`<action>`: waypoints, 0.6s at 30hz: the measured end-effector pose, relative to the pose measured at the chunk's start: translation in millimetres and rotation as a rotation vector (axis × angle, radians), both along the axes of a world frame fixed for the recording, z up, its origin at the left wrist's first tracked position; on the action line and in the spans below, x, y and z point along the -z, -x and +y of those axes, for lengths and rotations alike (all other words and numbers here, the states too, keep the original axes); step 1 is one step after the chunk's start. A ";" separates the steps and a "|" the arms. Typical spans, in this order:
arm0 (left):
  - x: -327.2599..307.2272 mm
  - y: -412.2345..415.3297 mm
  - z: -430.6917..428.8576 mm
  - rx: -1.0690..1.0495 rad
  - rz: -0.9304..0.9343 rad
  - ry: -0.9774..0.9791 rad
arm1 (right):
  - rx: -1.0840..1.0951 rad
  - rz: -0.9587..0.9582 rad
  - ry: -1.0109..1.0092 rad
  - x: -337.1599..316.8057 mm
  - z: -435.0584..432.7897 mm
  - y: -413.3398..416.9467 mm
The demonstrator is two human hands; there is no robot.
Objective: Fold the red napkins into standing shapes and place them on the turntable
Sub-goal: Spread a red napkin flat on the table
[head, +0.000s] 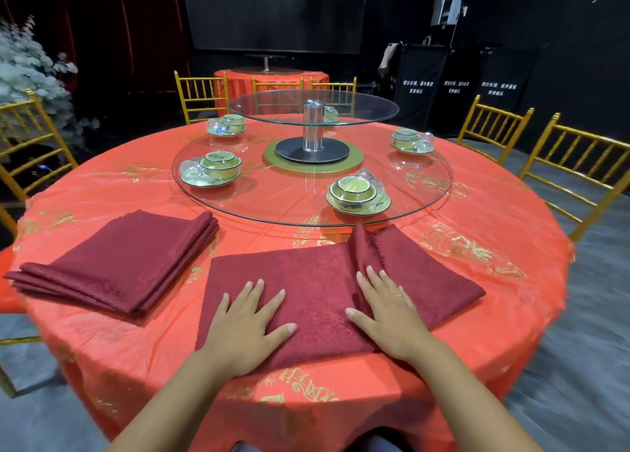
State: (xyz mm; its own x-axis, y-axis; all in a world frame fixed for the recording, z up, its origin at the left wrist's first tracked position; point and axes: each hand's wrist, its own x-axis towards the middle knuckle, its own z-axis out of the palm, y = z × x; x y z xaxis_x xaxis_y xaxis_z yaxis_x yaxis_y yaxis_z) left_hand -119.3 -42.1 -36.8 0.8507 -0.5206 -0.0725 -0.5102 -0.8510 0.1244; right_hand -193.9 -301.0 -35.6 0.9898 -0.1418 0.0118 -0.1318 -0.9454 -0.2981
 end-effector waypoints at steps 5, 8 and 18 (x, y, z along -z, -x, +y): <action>12.1 16.2 8.9 -0.118 -0.029 0.010 | 0.157 0.098 0.007 0.0 -26.0 -6.9; 11.7 30.0 9.2 -0.178 -0.035 -0.031 | 0.170 0.174 0.099 1.8 -34.9 -8.1; -35.3 -39.0 -41.6 -0.157 -0.103 0.239 | 0.239 -0.074 -0.047 -13.3 -38.6 -12.9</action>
State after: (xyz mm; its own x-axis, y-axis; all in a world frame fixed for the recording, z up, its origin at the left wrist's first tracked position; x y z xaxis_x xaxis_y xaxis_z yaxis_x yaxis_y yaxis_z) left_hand -80.3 -83.7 -1.5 0.9188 -0.3738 0.1266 -0.3946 -0.8735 0.2852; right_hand -181.0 -339.6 -22.3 0.9247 -0.3742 0.0704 -0.3267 -0.8748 -0.3578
